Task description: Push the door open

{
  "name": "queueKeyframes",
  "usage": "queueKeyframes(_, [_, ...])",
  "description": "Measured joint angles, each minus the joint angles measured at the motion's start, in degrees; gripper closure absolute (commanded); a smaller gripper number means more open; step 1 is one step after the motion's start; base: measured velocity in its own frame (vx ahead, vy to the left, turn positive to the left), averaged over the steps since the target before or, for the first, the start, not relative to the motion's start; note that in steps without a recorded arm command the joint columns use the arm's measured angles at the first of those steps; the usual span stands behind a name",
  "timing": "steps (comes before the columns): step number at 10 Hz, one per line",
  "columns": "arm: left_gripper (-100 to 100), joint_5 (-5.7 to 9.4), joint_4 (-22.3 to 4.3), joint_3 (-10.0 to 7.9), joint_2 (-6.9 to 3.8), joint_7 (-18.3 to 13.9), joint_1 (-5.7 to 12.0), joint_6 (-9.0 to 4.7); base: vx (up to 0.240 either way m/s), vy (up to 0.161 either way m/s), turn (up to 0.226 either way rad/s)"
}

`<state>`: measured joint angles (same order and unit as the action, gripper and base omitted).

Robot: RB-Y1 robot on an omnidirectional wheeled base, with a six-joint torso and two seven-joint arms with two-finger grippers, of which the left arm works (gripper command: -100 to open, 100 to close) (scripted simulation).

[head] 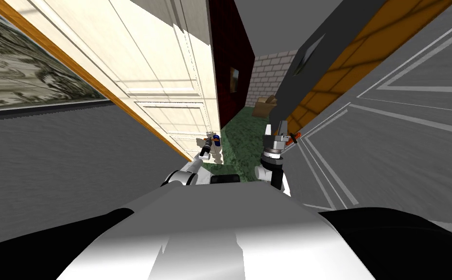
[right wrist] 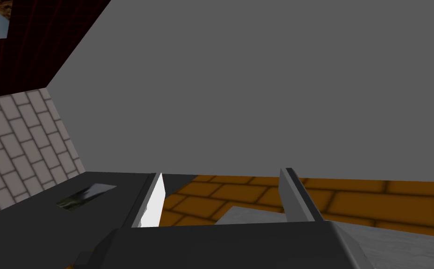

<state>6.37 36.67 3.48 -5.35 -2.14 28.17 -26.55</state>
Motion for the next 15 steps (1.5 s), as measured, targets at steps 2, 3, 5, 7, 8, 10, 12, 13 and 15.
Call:
queueKeyframes(2, [100, 0.39, -2.5, -1.14, -0.21, 0.2, 1.32, -1.16, 0.125, -0.124, 0.051])
queueKeyframes(3, [100, 0.57, -2.5, -1.75, -0.36, 0.4, 1.33, -1.17, 0.123, -0.134, 0.054])
queueKeyframes(5, [100, 0.86, -2.5, -2.74, -0.71, 0.7, 1.22, -1.08, 0.131, -0.141, 0.074])
queueKeyframes(7, [100, 1.11, -2.4, -3.72, -0.98, 1.1, 1.08, -0.93, 0.088, -0.082, 0.049])
queueKeyframes(8, [100, 1.18, -2.3, -3.89, -1.13, 1.1, 1.11, -0.94, 0.128, -0.035, 0.049])
queueKeyframes(10, [100, 1.45, -3.9, -4.57, -1.28, 1.3, 1.28, -1.43, 0.173, -0.101, 0.053])
queueKeyframes(12, [100, 1.71, -0.2, -5.49, -1.63, 1.9, -0.55, 0.47, 0.148, -0.079, 0.043])
queueKeyframes(13, [100, 1.87, -2.0, -5.82, -1.9, 1.9, 0.44, -0.34, 0.158, -0.054, 0.028])
queueKeyframes(15, [100, 2.19, -2.8, -6.63, -2.26, 2.0, 0.49, -0.99, 0.202, -0.089, 0.054])
